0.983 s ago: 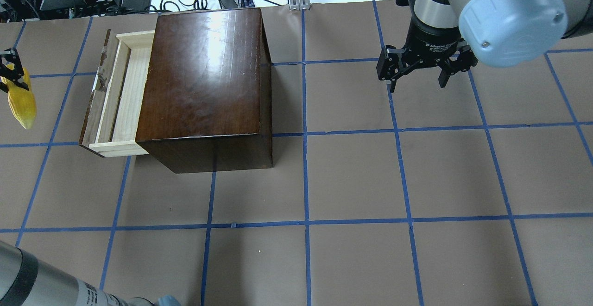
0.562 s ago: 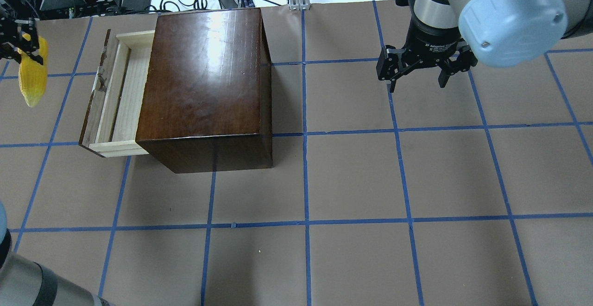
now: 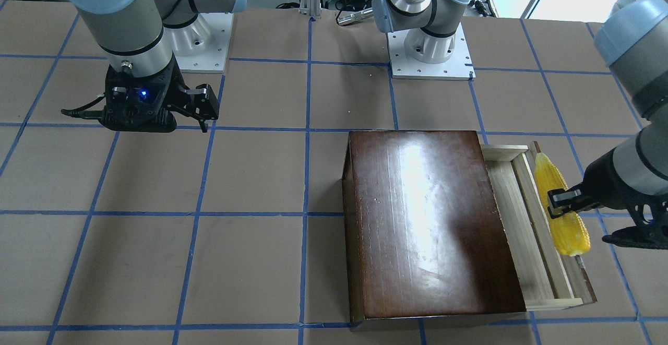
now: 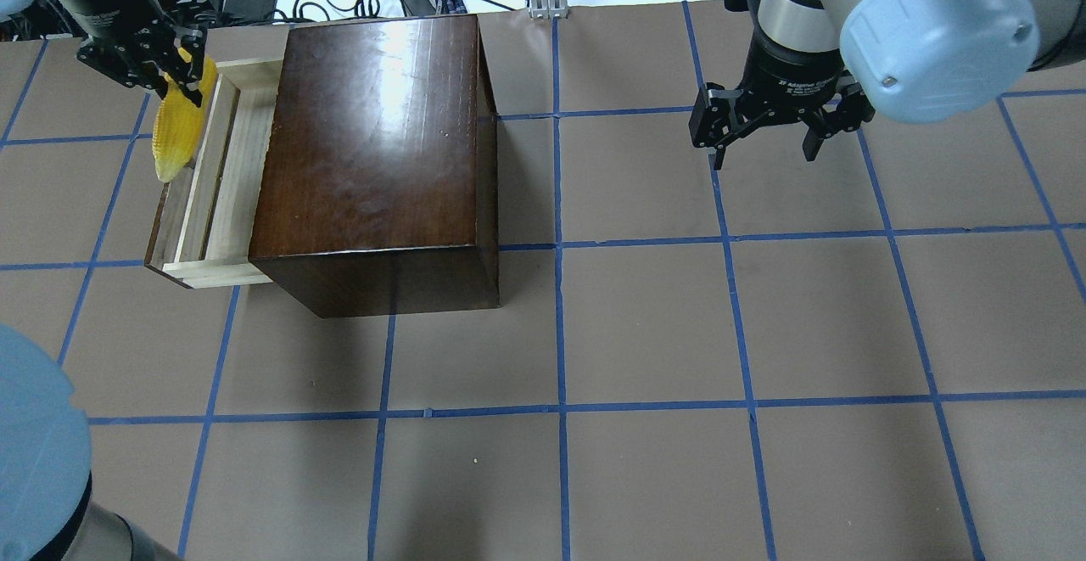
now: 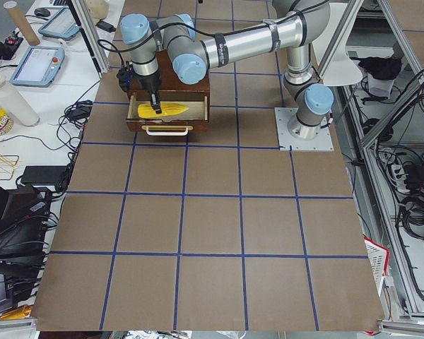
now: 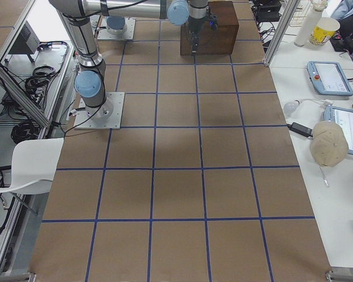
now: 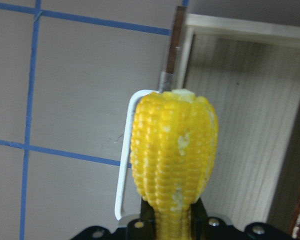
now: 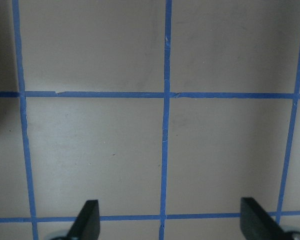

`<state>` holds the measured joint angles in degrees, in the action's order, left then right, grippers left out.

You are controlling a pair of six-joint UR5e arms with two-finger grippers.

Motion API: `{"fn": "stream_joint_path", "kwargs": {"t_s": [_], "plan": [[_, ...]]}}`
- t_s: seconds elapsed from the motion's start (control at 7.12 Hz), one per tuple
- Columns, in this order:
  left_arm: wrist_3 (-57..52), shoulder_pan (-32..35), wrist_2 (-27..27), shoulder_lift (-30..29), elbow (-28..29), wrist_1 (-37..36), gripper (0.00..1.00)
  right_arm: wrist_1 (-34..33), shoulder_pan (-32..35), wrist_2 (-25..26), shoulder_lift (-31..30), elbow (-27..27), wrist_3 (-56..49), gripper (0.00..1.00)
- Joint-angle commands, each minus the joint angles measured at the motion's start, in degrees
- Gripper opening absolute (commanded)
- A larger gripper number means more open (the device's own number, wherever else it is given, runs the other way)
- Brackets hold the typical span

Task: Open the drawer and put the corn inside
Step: 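Carry the corn with the left gripper over the open drawer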

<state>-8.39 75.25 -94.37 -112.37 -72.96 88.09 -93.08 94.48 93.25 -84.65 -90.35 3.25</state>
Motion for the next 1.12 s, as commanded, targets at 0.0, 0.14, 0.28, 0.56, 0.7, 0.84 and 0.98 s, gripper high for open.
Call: {"fn": "stream_joint_path", "kwargs": {"t_s": [0.0, 0.14, 0.28, 0.56, 0.7, 0.84, 0.98], "plan": [[-3.1, 0.7, 0.1, -0.7, -2.9, -3.8, 0.00, 0.0, 0.0, 0.0, 0.0, 0.0, 0.0, 1.00], [-5.4, 0.7, 0.1, -1.2, -4.2, -6.5, 0.00, -0.1, 0.0, 0.1, 0.0, 0.0, 0.0, 1.00], [-5.8, 0.6, 0.2, -1.5, -5.3, -7.4, 0.08, 0.0, 0.0, 0.1, 0.0, 0.0, 0.0, 1.00], [-5.8, 0.6, 0.6, -2.8, -5.5, -7.8, 0.24, 0.0, 0.0, 0.2, 0.0, 0.0, 0.0, 1.00], [-5.8, 0.6, 0.6, -3.5, -5.5, -8.5, 0.41, 0.0, 0.0, 0.2, 0.0, 0.0, 0.0, 1.00], [-5.9, 0.6, 0.7, -3.6, -5.5, -8.6, 0.59, -0.1, 0.0, 0.2, -0.1, 0.0, 0.0, 1.00], [-5.8, 0.6, 0.8, -3.6, -5.6, -8.6, 0.70, 0.0, 0.0, 0.2, -0.1, 0.0, 0.0, 1.00]]}}
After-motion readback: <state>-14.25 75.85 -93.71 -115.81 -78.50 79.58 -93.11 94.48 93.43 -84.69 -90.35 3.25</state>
